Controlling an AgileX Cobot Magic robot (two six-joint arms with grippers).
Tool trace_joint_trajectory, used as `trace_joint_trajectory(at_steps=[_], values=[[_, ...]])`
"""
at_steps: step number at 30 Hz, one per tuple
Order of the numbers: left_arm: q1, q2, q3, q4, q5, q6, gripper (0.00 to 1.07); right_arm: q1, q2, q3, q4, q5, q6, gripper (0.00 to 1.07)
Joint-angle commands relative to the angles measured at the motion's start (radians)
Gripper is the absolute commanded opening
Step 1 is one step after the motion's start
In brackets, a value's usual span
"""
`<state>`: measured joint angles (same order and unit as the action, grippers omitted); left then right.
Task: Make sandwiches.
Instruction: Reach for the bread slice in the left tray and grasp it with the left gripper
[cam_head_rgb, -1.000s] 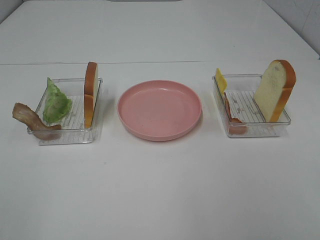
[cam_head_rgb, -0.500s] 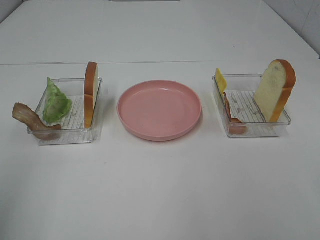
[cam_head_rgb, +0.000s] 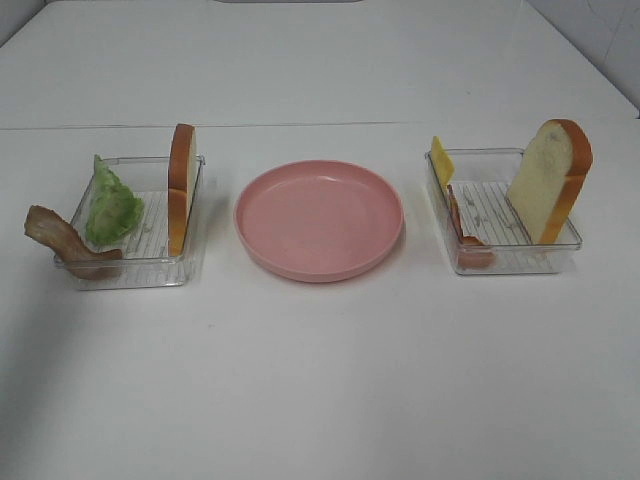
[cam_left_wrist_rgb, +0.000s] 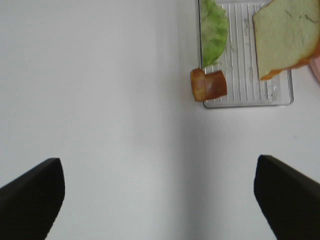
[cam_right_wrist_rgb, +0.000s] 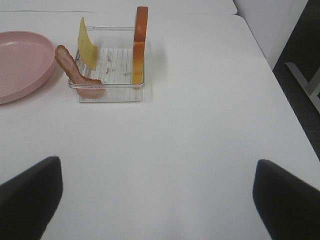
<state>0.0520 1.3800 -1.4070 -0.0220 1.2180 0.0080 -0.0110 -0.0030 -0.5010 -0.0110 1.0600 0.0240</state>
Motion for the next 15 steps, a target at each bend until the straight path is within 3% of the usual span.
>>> trace_joint_trajectory(at_steps=[1,5,10,15], values=[[-0.047,0.175,-0.144,-0.008,0.063,-0.008,0.94,-0.006,-0.014,0.003,-0.009,-0.006,0.002,0.97],[-0.092,0.273,-0.219,-0.032,0.063,-0.017,0.94,-0.006,-0.014,0.003,-0.009,-0.006,0.002,0.97],[-0.215,0.469,-0.361,-0.032,0.063,-0.115,0.94,-0.006,-0.014,0.003,-0.008,-0.006,0.002,0.97],[-0.286,0.571,-0.429,-0.032,0.063,-0.139,0.94,-0.006,-0.014,0.003,-0.008,-0.006,0.002,0.97]])
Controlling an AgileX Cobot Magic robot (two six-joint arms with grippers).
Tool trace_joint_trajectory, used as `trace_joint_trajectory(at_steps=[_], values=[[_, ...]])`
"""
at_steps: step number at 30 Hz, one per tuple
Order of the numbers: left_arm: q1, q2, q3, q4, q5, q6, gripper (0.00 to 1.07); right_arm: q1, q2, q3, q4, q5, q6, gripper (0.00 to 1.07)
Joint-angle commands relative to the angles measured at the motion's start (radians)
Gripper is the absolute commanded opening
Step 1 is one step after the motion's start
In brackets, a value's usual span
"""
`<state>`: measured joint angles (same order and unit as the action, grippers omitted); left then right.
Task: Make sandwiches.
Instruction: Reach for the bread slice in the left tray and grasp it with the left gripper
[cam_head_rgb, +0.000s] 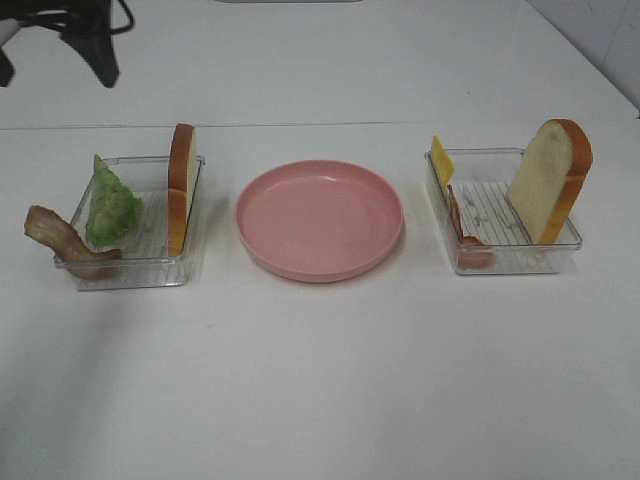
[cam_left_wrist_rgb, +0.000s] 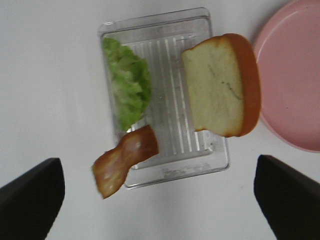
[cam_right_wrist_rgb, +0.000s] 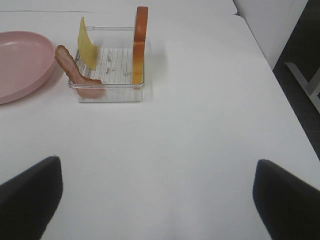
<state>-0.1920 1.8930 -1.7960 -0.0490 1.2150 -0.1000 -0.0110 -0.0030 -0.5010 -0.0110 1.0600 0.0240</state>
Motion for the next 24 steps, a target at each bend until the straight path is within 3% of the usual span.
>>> trace_joint_trajectory(at_steps=[1,9,24], values=[[-0.073,0.101,-0.070,-0.005,0.066,-0.036,0.94,-0.006,-0.014,0.003,-0.006,-0.006,0.002,0.97],[-0.157,0.239,-0.164,-0.005,0.066,-0.063,0.94,-0.006,-0.014,0.003,-0.006,-0.006,0.002,0.97],[-0.172,0.358,-0.177,0.049,-0.008,-0.088,0.94,-0.006,-0.014,0.003,-0.005,-0.006,0.007,0.97]])
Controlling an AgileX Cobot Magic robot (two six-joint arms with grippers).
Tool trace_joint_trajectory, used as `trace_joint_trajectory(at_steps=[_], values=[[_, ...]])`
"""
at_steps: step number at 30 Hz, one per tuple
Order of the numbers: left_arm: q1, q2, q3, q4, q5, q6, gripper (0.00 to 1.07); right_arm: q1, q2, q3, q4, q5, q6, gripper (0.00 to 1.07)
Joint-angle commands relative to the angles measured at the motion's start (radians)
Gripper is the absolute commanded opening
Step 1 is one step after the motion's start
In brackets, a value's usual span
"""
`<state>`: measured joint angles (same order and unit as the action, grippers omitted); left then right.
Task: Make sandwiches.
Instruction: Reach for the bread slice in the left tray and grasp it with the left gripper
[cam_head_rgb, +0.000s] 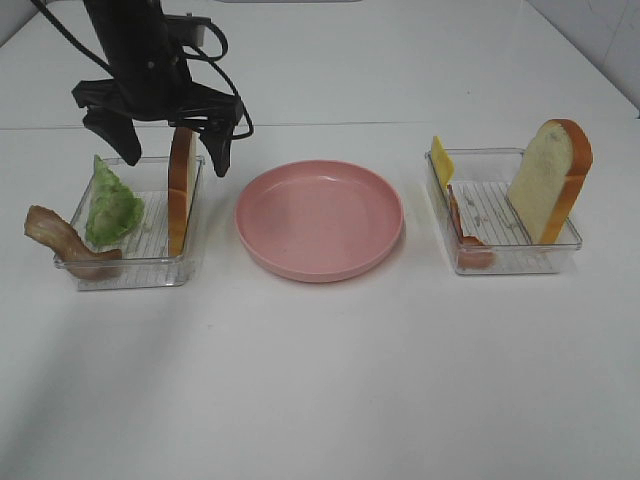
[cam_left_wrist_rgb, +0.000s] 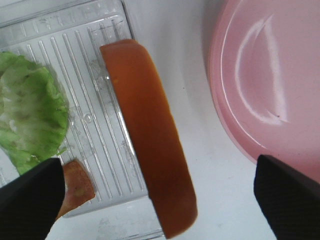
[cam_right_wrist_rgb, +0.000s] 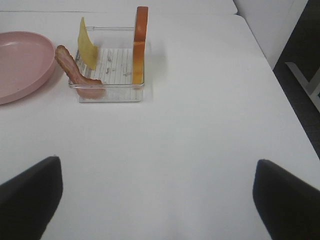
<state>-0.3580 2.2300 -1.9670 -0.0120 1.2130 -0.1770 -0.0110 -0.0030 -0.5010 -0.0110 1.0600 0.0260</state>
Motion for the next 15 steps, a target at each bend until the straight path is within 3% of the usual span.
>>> trace_joint_trajectory(at_steps=[1,10,13,15], values=[[-0.006,0.034,-0.006,0.027,-0.013,-0.009,0.94,-0.006,-0.014,0.003,-0.005,-0.006,0.005,0.97],[-0.001,0.053,-0.006,0.070,-0.027,0.005,0.92,-0.006,-0.014,0.003,-0.005,-0.006,0.005,0.97],[-0.001,0.053,-0.006,0.092,-0.032,0.020,0.83,-0.006,-0.014,0.003,-0.005,-0.006,0.005,0.97],[-0.001,0.053,-0.006,0.105,-0.032,0.022,0.65,-0.006,-0.014,0.003,-0.005,-0.006,0.005,0.97]])
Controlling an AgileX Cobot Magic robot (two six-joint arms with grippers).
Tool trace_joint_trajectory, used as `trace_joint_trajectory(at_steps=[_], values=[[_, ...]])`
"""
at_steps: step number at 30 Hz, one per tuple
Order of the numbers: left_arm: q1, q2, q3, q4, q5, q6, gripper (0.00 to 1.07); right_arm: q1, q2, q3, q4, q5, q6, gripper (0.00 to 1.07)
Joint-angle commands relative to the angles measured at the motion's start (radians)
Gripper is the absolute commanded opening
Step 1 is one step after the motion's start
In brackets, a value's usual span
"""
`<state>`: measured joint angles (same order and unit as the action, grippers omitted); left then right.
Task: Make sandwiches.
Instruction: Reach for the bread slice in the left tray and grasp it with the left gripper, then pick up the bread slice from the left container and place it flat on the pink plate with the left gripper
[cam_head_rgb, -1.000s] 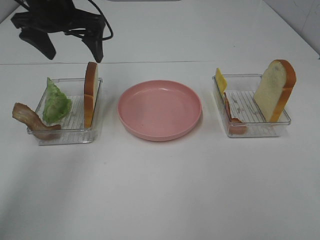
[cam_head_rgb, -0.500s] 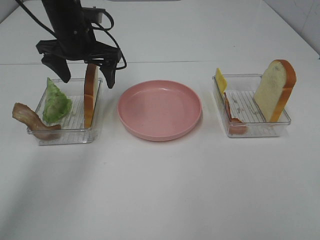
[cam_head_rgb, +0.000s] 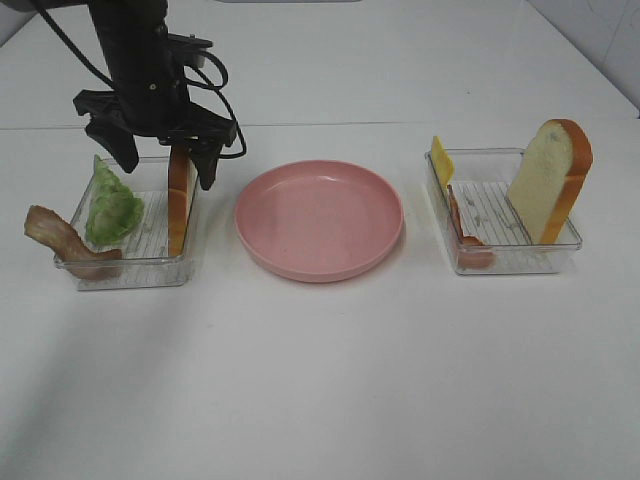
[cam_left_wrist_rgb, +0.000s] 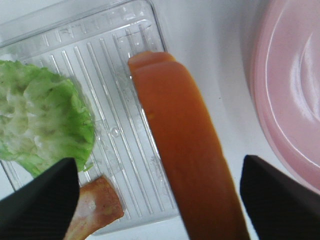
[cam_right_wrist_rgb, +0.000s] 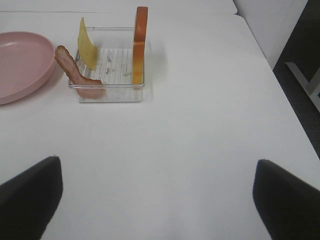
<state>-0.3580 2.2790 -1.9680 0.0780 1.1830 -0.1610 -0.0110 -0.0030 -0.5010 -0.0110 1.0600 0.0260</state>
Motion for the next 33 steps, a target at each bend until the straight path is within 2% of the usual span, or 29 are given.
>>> trace_joint_trajectory(at_steps=[1,2,3,4,5,6,7,8,20,21,27,33], values=[[-0.001,0.004,-0.005,0.015,-0.002,0.006,0.65,-0.006,-0.014,0.003,-0.005,-0.006,0.005,0.97],[-0.001,0.004,-0.005,0.022,0.000,0.002,0.47,-0.006,-0.014,0.003,-0.005,-0.006,0.005,0.97],[-0.001,0.004,-0.005,0.029,0.002,-0.003,0.37,-0.006,-0.014,0.003,-0.005,-0.006,0.005,0.97],[-0.001,0.004,-0.005,0.029,0.002,-0.003,0.37,-0.006,-0.014,0.003,-0.005,-0.006,0.005,0.97],[-0.001,0.004,-0.005,0.049,0.003,-0.025,0.21,-0.006,-0.014,0.003,-0.005,-0.006,0.005,0.97],[-0.001,0.004,-0.005,0.049,0.003,-0.025,0.21,-0.006,-0.014,0.003,-0.005,-0.006,0.005,0.97],[-0.001,0.004,-0.005,0.062,0.003,-0.033,0.10,-0.006,-0.014,0.003,-0.005,-0.006,0.005,0.97],[-0.001,0.004,-0.005,0.062,0.003,-0.034,0.08,-0.006,-0.014,0.003,-0.005,-0.006,0.005,0.97],[-0.001,0.004,-0.005,0.055,0.000,-0.051,0.07,-0.006,-0.014,0.003,-0.005,-0.006,0.005,0.97],[-0.001,0.004,-0.005,0.055,0.009,-0.071,0.07,-0.006,-0.014,0.003,-0.005,-0.006,0.005,0.97],[-0.001,-0.004,-0.005,0.055,0.042,-0.105,0.07,-0.006,-0.014,0.003,-0.005,-0.006,0.005,0.97],[-0.001,-0.033,-0.005,0.050,0.064,-0.106,0.07,-0.006,-0.014,0.003,-0.005,-0.006,0.005,0.97]])
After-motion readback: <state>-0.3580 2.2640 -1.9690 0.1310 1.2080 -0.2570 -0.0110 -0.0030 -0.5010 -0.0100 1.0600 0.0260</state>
